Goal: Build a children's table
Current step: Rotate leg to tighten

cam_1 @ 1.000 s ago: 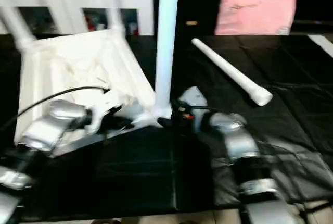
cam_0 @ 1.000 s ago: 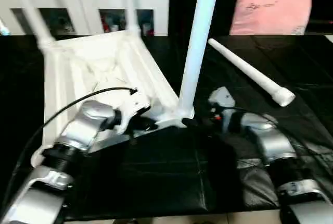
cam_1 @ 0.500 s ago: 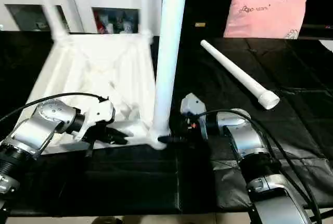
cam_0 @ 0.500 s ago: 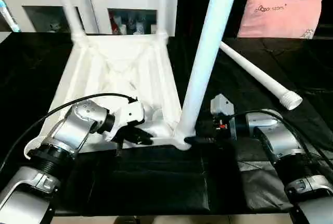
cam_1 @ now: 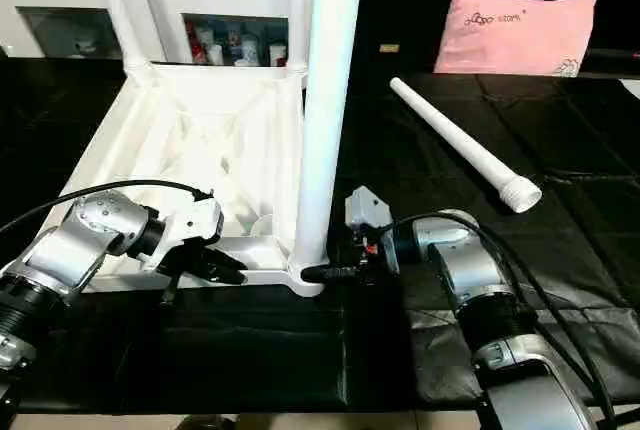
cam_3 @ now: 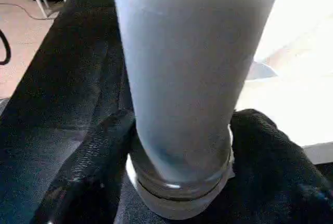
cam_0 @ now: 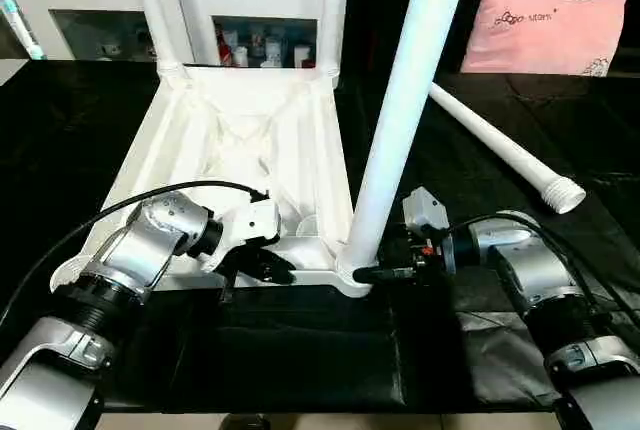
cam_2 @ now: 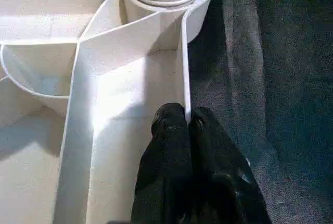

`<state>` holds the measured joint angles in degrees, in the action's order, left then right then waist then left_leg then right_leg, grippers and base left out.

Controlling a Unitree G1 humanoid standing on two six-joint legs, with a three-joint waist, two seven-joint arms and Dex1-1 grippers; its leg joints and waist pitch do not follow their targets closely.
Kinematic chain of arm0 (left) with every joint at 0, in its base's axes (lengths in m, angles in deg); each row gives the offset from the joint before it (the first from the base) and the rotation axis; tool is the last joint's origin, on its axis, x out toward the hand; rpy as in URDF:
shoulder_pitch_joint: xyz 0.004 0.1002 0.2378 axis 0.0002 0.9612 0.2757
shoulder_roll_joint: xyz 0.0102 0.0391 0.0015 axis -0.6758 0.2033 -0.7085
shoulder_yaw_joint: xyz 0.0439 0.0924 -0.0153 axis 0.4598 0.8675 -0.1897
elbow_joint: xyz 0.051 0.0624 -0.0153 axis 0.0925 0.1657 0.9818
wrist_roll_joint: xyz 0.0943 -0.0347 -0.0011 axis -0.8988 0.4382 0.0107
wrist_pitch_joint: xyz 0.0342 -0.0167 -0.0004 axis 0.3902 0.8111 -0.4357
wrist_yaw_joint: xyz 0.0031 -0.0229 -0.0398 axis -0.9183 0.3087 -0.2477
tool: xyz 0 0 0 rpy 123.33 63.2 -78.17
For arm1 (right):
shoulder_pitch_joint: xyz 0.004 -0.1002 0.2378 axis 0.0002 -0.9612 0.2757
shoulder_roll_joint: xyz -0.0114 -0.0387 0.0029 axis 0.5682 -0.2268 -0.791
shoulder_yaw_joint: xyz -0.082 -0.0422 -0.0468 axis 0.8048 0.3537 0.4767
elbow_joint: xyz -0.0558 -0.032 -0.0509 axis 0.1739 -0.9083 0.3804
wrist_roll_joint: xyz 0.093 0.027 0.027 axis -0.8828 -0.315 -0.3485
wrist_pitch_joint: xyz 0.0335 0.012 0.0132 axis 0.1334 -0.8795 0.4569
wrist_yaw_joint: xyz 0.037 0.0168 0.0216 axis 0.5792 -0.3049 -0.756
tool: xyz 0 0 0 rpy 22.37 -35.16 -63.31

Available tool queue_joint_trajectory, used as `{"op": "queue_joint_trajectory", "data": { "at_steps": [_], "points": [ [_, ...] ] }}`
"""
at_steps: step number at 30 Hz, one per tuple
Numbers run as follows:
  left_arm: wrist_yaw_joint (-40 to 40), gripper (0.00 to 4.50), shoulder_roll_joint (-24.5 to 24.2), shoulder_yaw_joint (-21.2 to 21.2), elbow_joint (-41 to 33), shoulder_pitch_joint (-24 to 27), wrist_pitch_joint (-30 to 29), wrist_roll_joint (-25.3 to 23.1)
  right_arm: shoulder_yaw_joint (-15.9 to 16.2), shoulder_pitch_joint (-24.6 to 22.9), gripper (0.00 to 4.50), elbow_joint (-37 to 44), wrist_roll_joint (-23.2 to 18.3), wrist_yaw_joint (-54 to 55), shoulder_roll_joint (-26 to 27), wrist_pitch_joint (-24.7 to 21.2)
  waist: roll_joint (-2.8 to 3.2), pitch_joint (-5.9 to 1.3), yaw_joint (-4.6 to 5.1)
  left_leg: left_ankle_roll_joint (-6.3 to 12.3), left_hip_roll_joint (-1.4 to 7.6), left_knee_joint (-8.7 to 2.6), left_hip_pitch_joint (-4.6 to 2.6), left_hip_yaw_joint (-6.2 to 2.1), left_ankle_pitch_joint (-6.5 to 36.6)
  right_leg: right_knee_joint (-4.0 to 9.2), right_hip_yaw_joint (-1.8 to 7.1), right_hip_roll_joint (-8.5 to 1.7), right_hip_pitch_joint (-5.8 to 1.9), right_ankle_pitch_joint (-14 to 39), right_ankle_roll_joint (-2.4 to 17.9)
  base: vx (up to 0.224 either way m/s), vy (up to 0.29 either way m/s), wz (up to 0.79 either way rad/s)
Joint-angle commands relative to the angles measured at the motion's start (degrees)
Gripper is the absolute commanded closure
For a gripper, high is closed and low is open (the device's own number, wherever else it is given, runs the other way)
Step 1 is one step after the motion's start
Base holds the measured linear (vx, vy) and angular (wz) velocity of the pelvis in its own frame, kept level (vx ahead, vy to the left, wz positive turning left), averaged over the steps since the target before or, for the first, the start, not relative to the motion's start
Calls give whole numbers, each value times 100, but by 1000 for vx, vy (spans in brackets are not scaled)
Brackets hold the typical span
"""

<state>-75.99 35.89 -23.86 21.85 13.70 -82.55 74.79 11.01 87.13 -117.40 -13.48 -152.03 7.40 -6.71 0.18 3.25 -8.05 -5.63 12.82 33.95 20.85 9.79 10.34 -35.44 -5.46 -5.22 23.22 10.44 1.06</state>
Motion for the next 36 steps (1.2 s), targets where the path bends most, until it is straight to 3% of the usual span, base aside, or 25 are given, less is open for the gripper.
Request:
{"op": "queue_joint_trajectory", "data": {
  "at_steps": [1, 7, 13, 15, 17, 18, 20, 21, 23, 24, 26, 27, 29, 33, 36],
  "points": [
    [-498, 450, 11, 286, -93, -95, 180, -41, -81, 174, 184, -27, -7, 20, -26, 75, 38, -445, 51, 237, 58, -373, -51, 38, 977, 324, 281, -275, -340, 590, 1434, 0, 0, 0],
    [-503, 450, 1, 325, -56, -114, 190, -70, -31, 136, 229, -44, -17, -58, -29, 24, 29, -441, 52, 221, 58, -372, -62, 42, 1008, 331, 285, -273, -329, 711, 1399, 0, 0, 0],
    [-265, 450, 75, 234, -24, -40, 0, -25, -50, 3, 246, -55, -47, 267, 142, -43, 38, -440, 61, 188, 52, -374, -50, 37, 1029, 331, 286, -271, -338, 731, 1382, 0, 0, 0],
    [60, 450, 224, 111, 7, -53, -242, 11, -133, -15, 246, -149, 28, 804, 315, -106, 34, -401, 74, 119, 38, -399, -48, 28, 1217, 379, 279, -281, -335, 1103, 1299, 0, 0, 0],
    [162, 450, 278, 66, 16, -62, -326, 33, -165, -10, 247, -191, 51, 981, 373, -132, 35, -374, 104, 24, 36, -420, -98, 26, 1514, 442, 286, -291, -307, 1669, 1163, 0, 0, 0],
    [780, 450, 637, -251, 68, -119, -768, 201, -307, 42, 248, -336, 123, 1849, 683, -415, 51, -365, 143, -21, 29, -429, -88, 17, 1638, 461, 289, -299, -313, 1961, 1083, 0, 0, 0],
    [1219, 450, 892, -462, 92, -175, -1077, 298, -380, 76, 248, -416, 156, 2366, 911, -536, 36, -352, 192, -94, 16, -431, -125, -2, 1740, 519, 274, -306, -295, 2348, 959, 0, 0, 0],
    [1803, 450, 1248, -744, 107, -262, -1491, 431, -476, 126, 248, -519, 150, 2977, 1240, -695, 28, -350, 228, -125, 19, -434, -109, 7, 1718, 498, 278, -294, -298, 2349, 950, 0, 0, 0],
    [1974, 450, 1358, -825, 102, -292, -1615, 466, -502, 144, 249, -547, 145, 3156, 1352, -719, 13, -352, 289, -186, -8, -439, -89, -24, 1707, 536, 238, -306, -316, 2591, 841, 0, 0, 0],
    [2270, 450, 1569, -970, 67, -341, -1846, 504, -544, 196, 249, -606, 157, 3494, 1567, -805, 17, -351, 356, -119, -37, -448, 17, -46, 1609, 545, 205, -295, -378, 2717, 671, 0, 0, 0],
    [2535, 450, 1749, -1079, 43, -385, -1987, 528, -543, 256, 249, -674, 201, 3792, 1752, -858, 15, -363, 403, -77, -33, -439, -25, -49, 1618, 585, 207, -295, -329, 2654, 667, 0, 0, 0],
    [3214, 450, 2161, -1341, 46, -482, -2198, 550, -527, 408, 249, -854, 317, 4451, 2102, -964, 12, -371, 415, -52, -45, -428, -28, -46, 1605, 589, 205, -292, -329, 2605, 679, 0, 0, 0],
    [3603, 450, 2431, -1492, 45, -540, -2317, 550, -536, 542, 249, -999, 421, 4882, 2303, -1032, 18, -372, 457, -8, -52, -406, -60, -25, 1573, 589, 214, -274, -295, 2469, 789, 0, 0, 0],
    [3900, 450, 2673, -1492, 89, -608, -2285, 413, -630, 741, 249, -1217, 524, 5345, 2518, -1049, 26, -393, 496, 74, -35, -413, -20, -26, 1397, 529, 236, -256, -309, 1878, 921, 0, 0, 0],
    [4000, 450, 2676, -1416, 201, -677, -2147, 290, -719, 719, 179, -1197, 553, 5452, 2481, -932, 73, -443, 489, 173, -29, -388, -28, -11, 1047, 446, 249, -242, -340, 948, 1171, 0, 0, 0]
  ]
}}
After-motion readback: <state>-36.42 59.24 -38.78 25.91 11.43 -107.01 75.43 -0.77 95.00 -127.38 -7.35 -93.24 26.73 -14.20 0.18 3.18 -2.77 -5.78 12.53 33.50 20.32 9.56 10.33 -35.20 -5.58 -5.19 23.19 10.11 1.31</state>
